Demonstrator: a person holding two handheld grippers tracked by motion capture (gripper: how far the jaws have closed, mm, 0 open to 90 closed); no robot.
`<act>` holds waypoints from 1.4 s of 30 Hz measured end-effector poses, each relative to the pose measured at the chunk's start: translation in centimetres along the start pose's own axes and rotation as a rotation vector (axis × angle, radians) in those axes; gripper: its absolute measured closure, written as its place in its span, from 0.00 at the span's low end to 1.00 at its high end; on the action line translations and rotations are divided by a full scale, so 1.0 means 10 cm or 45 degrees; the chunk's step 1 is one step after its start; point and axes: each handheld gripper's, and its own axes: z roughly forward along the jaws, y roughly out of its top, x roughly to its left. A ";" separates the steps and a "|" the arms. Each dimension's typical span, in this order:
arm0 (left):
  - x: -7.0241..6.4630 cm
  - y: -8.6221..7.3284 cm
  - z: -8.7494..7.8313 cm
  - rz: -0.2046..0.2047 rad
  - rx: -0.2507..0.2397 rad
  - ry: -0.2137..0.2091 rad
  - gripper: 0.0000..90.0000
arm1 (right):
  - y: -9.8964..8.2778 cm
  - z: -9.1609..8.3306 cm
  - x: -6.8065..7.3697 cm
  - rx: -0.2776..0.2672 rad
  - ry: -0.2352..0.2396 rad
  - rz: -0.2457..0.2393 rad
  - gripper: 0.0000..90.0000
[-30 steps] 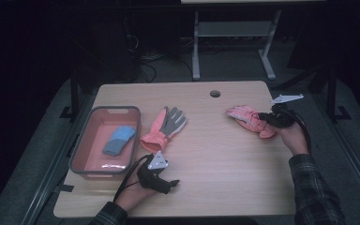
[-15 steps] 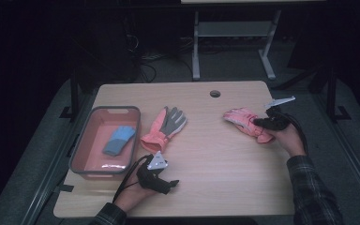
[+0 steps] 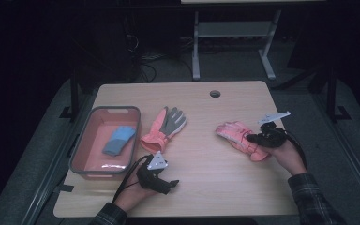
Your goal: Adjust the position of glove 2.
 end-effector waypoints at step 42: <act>0.76 1.03 -0.01 -0.187 0.035 0.268 1.00 | -0.07 -0.19 0.45 -0.161 0.085 -0.062 0.34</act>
